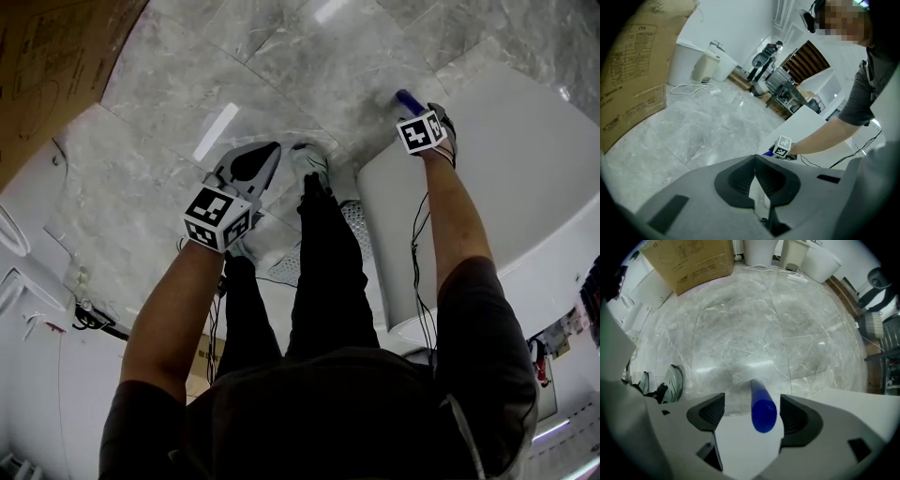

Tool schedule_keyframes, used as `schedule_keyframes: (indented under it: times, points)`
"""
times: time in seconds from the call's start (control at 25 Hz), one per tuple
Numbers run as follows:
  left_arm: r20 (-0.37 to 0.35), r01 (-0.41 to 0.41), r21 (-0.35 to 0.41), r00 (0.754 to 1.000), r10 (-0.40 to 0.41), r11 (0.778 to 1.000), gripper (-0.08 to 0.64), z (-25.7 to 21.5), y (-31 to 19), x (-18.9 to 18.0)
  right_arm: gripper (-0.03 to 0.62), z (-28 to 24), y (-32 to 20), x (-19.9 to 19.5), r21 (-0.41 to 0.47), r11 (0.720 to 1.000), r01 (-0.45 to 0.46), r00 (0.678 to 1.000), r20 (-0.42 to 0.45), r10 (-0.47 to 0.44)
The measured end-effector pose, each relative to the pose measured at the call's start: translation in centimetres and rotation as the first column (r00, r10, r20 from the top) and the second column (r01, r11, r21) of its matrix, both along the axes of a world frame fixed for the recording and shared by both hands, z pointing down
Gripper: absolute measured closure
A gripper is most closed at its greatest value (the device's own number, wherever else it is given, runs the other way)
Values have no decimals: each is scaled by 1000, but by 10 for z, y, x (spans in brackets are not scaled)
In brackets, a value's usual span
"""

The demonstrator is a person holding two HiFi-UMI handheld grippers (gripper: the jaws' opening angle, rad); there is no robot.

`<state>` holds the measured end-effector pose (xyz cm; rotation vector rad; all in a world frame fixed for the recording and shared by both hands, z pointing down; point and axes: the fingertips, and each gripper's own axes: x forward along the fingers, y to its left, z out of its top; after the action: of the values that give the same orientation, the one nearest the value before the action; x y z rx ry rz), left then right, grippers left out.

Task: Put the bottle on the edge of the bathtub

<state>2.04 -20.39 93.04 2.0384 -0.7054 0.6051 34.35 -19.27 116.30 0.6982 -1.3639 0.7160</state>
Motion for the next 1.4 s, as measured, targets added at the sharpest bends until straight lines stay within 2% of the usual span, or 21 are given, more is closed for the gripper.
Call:
schedule_keyframes:
  times: [0.24, 0.4, 0.48, 0.6, 0.76, 0.92, 1.08, 1.24, 1.4]
  points:
    - [-16, 57, 47, 998, -57, 997, 555, -66, 8, -21, 232, -88, -9, -30, 107, 994, 0, 1000, 8, 0]
    - [-42, 102, 82, 994, -99, 991, 555, -130, 24, -38, 232, -169, -7, -53, 176, 984, -9, 1000, 17, 6]
    - [-59, 123, 127, 991, -117, 984, 555, -163, 26, -50, 233, -214, -19, -67, 230, 973, -21, 999, 29, 14]
    - [-70, 158, 186, 987, -147, 970, 555, -213, 32, -82, 243, -283, -32, -104, 319, 946, -49, 996, 92, 21]
    - [-75, 187, 239, 982, -174, 953, 555, -292, 61, -134, 272, -384, -9, -169, 378, 924, -49, 984, 179, -21]
    - [-110, 225, 320, 974, -200, 920, 555, -375, 75, -170, 325, -487, 10, -221, 446, 893, -54, 961, 266, -75]
    - [-154, 240, 413, 969, -193, 879, 555, -459, 83, -189, 361, -591, 23, -254, 519, 847, -116, 923, 371, -101]
    - [-196, 247, 482, 966, -171, 841, 555, -531, 98, -187, 408, -680, 48, -260, 569, 800, -192, 876, 466, -121]
    - [-190, 200, 547, 975, -111, 813, 555, -580, 110, -174, 435, -739, 76, -259, 595, 769, -236, 833, 532, -155]
